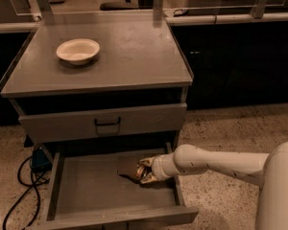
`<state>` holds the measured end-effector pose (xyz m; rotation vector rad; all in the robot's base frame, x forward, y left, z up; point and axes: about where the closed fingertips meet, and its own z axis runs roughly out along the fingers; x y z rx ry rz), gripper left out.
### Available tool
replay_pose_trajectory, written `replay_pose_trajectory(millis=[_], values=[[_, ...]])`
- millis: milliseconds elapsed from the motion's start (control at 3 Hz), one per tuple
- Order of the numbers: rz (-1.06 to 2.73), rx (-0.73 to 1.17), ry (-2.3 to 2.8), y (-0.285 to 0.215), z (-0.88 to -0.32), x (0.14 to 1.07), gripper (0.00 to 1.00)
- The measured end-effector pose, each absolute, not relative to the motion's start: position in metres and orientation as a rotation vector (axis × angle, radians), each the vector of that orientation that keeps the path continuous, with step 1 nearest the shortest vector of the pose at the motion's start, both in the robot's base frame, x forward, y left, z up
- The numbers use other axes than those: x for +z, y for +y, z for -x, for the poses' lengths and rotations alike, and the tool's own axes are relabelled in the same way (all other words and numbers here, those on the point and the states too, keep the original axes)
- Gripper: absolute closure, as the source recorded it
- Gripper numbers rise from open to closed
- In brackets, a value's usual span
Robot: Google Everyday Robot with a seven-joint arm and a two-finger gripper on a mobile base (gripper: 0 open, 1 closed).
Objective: Place orange can into middle drawer
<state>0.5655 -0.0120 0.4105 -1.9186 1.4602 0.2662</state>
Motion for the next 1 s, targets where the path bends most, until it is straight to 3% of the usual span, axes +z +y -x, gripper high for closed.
replay_pose_trajectory(millis=[333,667,1000], values=[[1.919,0.266,1.460,-0.0120,-0.5655,0.4105,0.11],[1.919,0.266,1.460,-0.0119,-0.5655,0.4104,0.00],[1.919,0.266,1.460,-0.0119,-0.5655,0.4104,0.00]])
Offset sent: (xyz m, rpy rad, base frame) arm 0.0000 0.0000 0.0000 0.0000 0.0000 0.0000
